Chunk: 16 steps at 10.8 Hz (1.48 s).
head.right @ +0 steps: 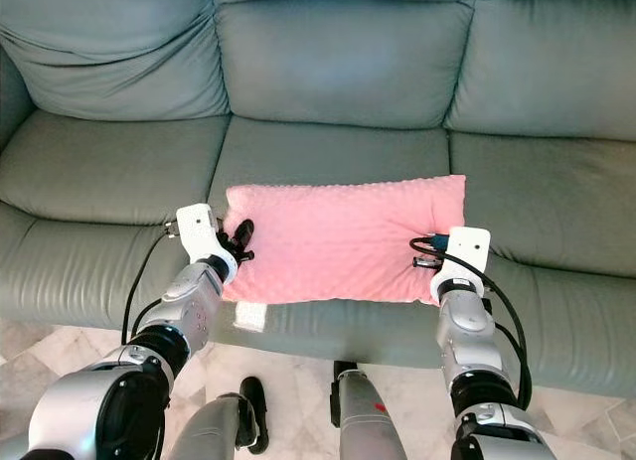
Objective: Move the pillow to the sofa
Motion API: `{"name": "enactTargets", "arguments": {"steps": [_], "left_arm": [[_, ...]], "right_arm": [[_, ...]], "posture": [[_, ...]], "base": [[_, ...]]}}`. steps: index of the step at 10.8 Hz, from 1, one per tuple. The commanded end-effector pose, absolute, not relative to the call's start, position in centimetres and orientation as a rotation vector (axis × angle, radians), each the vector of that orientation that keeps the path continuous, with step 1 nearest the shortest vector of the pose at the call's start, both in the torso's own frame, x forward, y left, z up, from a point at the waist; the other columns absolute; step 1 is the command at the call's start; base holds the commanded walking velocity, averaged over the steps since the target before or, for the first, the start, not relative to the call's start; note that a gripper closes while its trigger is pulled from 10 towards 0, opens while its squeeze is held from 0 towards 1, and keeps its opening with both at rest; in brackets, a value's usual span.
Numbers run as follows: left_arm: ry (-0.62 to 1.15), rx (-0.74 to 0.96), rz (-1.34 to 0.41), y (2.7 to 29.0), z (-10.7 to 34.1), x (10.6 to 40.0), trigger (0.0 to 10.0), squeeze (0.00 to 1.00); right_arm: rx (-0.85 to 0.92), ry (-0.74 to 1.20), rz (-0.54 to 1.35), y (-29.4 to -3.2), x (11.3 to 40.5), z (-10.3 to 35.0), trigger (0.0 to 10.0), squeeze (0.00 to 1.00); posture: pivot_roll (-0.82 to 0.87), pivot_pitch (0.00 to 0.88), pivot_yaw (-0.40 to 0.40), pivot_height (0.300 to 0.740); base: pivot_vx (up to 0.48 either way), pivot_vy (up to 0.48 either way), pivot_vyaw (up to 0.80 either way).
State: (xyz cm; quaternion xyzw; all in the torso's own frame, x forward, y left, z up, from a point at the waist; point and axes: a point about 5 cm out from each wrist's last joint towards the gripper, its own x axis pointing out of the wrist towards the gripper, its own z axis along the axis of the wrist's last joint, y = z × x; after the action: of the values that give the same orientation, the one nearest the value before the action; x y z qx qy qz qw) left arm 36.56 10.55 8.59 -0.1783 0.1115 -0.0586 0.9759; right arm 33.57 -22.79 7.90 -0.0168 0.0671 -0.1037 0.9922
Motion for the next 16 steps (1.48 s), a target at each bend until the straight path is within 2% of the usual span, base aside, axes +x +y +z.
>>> {"name": "enactTargets", "arguments": {"steps": [1,6,9,11,13,15,16], "left_arm": [[0.268,-0.354,-0.1,11.1,7.5,36.0,10.0,1.0],[0.275,-0.344,-0.099,11.1,7.3,35.9,10.0,1.0],[0.269,-0.342,-0.097,11.7,7.0,35.7,10.0,1.0],[0.27,-0.339,-0.091,12.0,6.6,35.4,10.0,1.0],[0.276,-0.339,-0.073,12.5,6.4,35.3,10.0,1.0],[0.269,-0.347,-0.078,12.3,6.3,35.2,10.0,1.0],[0.266,-0.351,-0.08,12.2,6.3,35.2,10.0,1.0]], "right_arm": [[-0.02,0.172,-0.229,-23.0,32.7,6.6,10.0,1.0],[-0.014,0.221,-0.183,-22.0,31.8,5.1,10.0,1.0],[-0.049,0.215,-0.19,-22.3,31.3,4.9,10.0,1.0],[-0.062,0.174,-0.153,-21.7,31.9,5.7,10.0,1.0],[-0.146,0.161,-0.172,-21.8,32.5,6.6,10.0,1.0],[-0.114,0.08,-0.17,-22.0,32.6,8.1,10.0,1.0],[-0.103,0.099,-0.141,-21.8,32.5,7.8,10.0,1.0]], "posture": [[-0.23,0.411,0.092,0.74],[-0.22,0.408,0.089,0.74],[-0.21,0.401,0.091,0.74],[-0.2,0.395,0.093,0.74],[-0.2,0.393,0.09,0.74],[-0.2,0.388,0.088,0.74],[-0.2,0.385,0.087,0.74]], "base": [[0.0,0.0,0.0],[0.0,0.0,0.0],[0.0,0.0,0.0],[0.0,0.0,0.0],[0.0,0.0,0.0],[0.0,0.0,0.0],[0.0,0.0,0.0]]}}
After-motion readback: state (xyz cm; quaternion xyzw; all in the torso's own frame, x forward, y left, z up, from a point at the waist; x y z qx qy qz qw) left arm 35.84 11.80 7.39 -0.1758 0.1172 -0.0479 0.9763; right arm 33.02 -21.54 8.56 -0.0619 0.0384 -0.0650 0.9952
